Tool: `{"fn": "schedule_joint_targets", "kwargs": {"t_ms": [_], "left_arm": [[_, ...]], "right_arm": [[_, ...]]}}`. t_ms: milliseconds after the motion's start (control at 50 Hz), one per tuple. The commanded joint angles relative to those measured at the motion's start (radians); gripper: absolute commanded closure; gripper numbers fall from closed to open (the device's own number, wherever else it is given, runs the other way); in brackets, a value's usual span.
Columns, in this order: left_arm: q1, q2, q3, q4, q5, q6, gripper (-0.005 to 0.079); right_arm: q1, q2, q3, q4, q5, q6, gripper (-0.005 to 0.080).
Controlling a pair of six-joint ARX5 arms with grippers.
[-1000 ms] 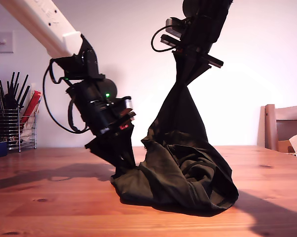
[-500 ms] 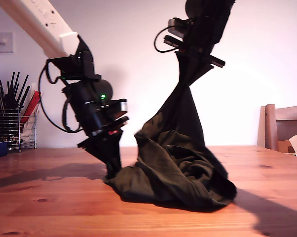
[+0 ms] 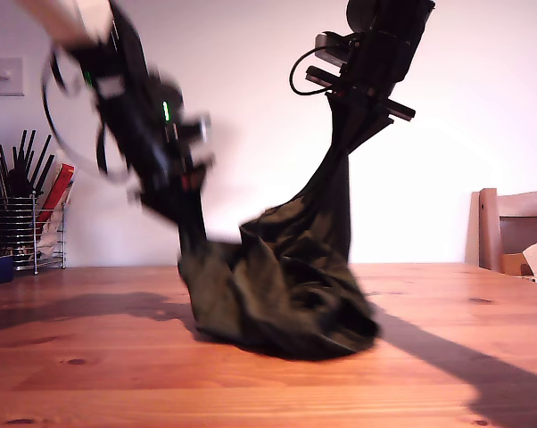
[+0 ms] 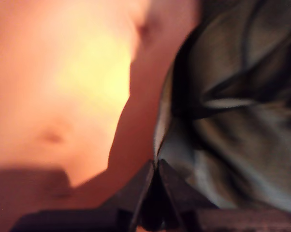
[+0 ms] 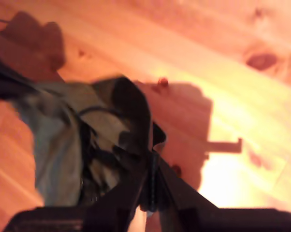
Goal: Fold the underwear in front of you. After folding it, place it to the right side.
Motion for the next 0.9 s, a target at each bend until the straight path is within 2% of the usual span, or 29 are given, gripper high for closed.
{"fn": "schedule_joint_targets", "kwargs": {"t_ms": [0, 380, 560, 680, 880], "left_arm": [[0.016, -0.023, -0.006, 0.017, -0.02, 0.011, 0.0766], [0.053, -0.173, 0.028, 0.061, -0.136, 0.064, 0.0766], [0.055, -0.2, 0.078, 0.064, -0.147, 0.085, 0.0766], [0.054, -0.2, 0.128, 0.064, -0.171, 0.1, 0.0766], [0.054, -0.2, 0.209, 0.039, -0.183, 0.113, 0.0766]], "right_arm": [[0.001, 0.014, 0.001, 0.018, 0.0, -0.003, 0.0765], [0.001, 0.01, 0.002, 0.091, 0.035, -0.026, 0.0765], [0.001, -0.014, 0.003, 0.17, 0.036, -0.024, 0.0765], [0.001, -0.041, 0.003, 0.233, 0.07, -0.025, 0.0765], [0.001, -0.076, 0.003, 0.281, 0.083, -0.026, 0.0765]]}}
